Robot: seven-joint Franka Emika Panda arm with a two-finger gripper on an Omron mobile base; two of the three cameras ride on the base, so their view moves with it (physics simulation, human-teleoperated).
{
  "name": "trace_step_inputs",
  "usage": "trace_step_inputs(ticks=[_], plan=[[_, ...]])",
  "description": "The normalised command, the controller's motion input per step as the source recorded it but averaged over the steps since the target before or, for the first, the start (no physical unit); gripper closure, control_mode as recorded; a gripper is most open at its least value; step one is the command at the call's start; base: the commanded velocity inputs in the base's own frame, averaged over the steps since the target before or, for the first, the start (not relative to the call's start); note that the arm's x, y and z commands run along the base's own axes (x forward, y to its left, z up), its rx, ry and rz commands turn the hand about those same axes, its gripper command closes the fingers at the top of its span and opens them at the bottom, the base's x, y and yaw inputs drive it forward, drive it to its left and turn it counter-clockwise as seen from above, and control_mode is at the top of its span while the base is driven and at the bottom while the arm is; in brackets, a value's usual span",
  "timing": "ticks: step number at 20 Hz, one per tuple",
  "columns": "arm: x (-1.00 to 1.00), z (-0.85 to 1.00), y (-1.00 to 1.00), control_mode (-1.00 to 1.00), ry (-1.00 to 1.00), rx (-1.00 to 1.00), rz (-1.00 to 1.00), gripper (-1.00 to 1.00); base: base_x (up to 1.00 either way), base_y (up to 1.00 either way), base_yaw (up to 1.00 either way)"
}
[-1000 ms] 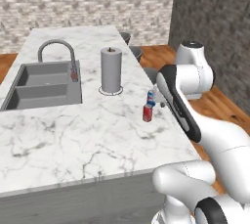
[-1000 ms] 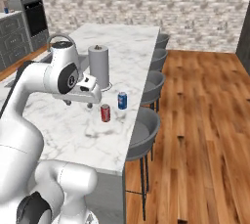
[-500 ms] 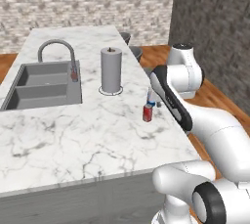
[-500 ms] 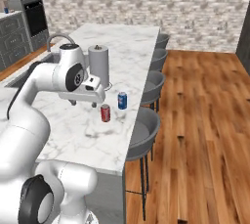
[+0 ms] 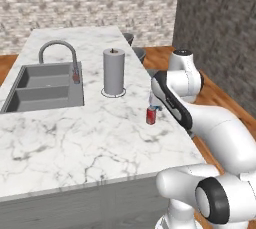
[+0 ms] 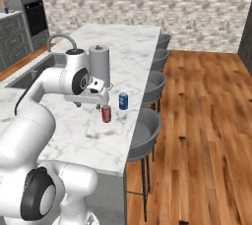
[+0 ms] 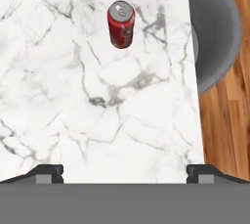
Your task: Four empty soda cans are scattered around the kitchen. Gather all the cans and cluster them next to the stove for recycling.
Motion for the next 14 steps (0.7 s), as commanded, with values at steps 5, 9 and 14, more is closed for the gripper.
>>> trace_step_inputs(ticks=[5, 9, 14], plan=[[0.27, -0.16, 0.0, -1.0, 0.0, 0.0, 0.0, -1.0, 0.0, 0.0, 0.0], [0.27, -0.18, 0.0, -1.0, 0.0, 0.0, 0.0, -1.0, 0.0, 0.0, 0.0], [0.25, -0.17, 0.0, -1.0, 0.0, 0.0, 0.0, -1.0, 0.0, 0.0, 0.0]])
